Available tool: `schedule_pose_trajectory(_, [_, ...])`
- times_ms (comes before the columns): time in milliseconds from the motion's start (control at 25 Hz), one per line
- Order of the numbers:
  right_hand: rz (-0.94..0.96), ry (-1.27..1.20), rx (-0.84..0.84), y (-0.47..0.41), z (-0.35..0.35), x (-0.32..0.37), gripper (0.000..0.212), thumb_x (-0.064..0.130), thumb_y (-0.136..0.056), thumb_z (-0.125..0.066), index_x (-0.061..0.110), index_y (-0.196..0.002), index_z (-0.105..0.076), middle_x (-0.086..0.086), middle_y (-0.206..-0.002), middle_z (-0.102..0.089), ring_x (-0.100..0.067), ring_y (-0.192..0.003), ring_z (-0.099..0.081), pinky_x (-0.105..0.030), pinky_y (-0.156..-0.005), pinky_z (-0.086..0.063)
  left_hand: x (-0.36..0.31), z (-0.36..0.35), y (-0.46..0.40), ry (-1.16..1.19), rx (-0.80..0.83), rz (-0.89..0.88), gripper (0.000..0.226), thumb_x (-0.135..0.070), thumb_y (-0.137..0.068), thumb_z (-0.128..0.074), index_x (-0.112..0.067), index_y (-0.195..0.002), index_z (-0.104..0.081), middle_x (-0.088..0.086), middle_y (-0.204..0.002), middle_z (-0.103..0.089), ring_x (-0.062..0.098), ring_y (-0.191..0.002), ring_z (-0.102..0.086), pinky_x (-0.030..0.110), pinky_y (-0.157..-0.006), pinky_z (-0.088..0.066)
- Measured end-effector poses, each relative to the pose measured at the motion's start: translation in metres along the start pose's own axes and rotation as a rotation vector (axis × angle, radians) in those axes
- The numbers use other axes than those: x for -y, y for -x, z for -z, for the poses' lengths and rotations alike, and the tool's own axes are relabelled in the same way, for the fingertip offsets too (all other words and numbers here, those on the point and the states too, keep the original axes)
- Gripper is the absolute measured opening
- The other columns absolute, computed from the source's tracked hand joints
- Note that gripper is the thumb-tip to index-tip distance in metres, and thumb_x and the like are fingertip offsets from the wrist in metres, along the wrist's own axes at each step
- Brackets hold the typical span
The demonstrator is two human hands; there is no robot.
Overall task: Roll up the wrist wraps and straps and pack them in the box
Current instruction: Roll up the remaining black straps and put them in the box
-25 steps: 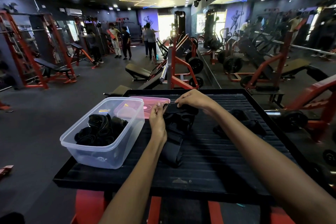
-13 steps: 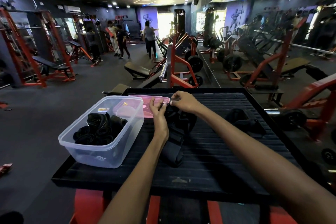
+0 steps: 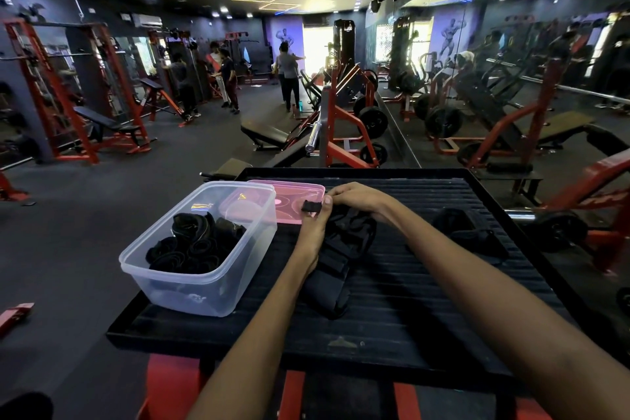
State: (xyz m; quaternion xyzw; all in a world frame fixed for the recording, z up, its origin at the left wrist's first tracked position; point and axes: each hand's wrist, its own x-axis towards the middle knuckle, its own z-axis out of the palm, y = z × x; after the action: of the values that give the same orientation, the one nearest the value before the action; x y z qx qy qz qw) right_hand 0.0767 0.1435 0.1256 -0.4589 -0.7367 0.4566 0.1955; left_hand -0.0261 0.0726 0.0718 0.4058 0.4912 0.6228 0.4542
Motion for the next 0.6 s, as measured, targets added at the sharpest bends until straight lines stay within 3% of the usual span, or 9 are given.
schedule_pose_trajectory(40, [0.014,-0.067,0.013,0.001,0.0,0.0,0.024,0.019,-0.087,-0.06,0.002,-0.103,-0.066,-0.01,-0.103,-0.068,-0.02,-0.097,-0.063,-0.033,-0.089,-0.051,0.0,0.0,0.002,0.005,0.076,0.014,0.054,-0.051,-0.088,-0.054,-0.022,-0.132,-0.045,0.014,-0.133,-0.055,0.024,-0.119,-0.057,0.034,-0.099,-0.047])
schedule_pose_trajectory(80, [0.029,-0.121,0.029,0.002,0.0,0.003,0.021,0.014,-0.086,-0.061,0.003,-0.103,-0.066,-0.01,-0.099,-0.068,-0.018,-0.092,-0.063,-0.029,-0.086,-0.052,0.001,0.002,0.001,-0.009,0.124,0.028,0.069,-0.063,-0.08,-0.057,-0.018,-0.131,-0.049,0.013,-0.13,-0.058,0.022,-0.118,-0.058,0.036,-0.101,-0.046])
schedule_pose_trajectory(200, [0.079,-0.216,0.034,0.007,-0.001,0.011,0.02,0.006,-0.085,-0.064,0.006,-0.104,-0.065,-0.004,-0.091,-0.066,-0.011,-0.084,-0.062,-0.014,-0.068,-0.05,0.006,0.006,0.001,-0.031,0.165,0.03,0.09,-0.075,-0.065,-0.06,-0.017,-0.132,-0.052,0.006,-0.127,-0.062,0.018,-0.118,-0.058,0.039,-0.106,-0.042])
schedule_pose_trajectory(320, [0.084,-0.378,-0.004,0.002,-0.002,0.01,0.028,0.003,-0.084,-0.065,0.008,-0.111,-0.064,-0.001,-0.091,-0.066,-0.01,-0.087,-0.062,-0.015,-0.07,-0.048,0.004,0.009,0.002,-0.125,0.215,0.037,0.079,-0.075,-0.07,-0.053,-0.019,-0.124,-0.058,0.005,-0.128,-0.061,0.015,-0.119,-0.057,0.036,-0.108,-0.039])
schedule_pose_trajectory(440, [0.042,-0.555,-0.164,-0.004,0.002,0.008,0.015,0.008,-0.087,-0.062,0.017,-0.099,-0.063,0.003,-0.088,-0.063,-0.01,-0.084,-0.057,-0.026,-0.069,-0.041,0.006,0.012,0.004,-0.139,0.25,0.059,0.053,-0.067,-0.076,-0.047,-0.028,-0.106,-0.065,0.001,-0.116,-0.066,0.013,-0.112,-0.06,0.035,-0.106,-0.041])
schedule_pose_trajectory(600, [0.108,-0.866,-0.344,0.001,0.017,0.002,0.018,0.006,-0.096,-0.048,0.022,-0.086,-0.05,0.001,-0.074,-0.054,-0.009,-0.059,-0.045,-0.019,-0.046,-0.036,0.019,0.018,0.002,-0.105,0.14,0.109,0.08,-0.079,-0.058,-0.064,-0.014,-0.105,-0.07,0.009,-0.108,-0.071,0.023,-0.107,-0.065,0.044,-0.104,-0.044])
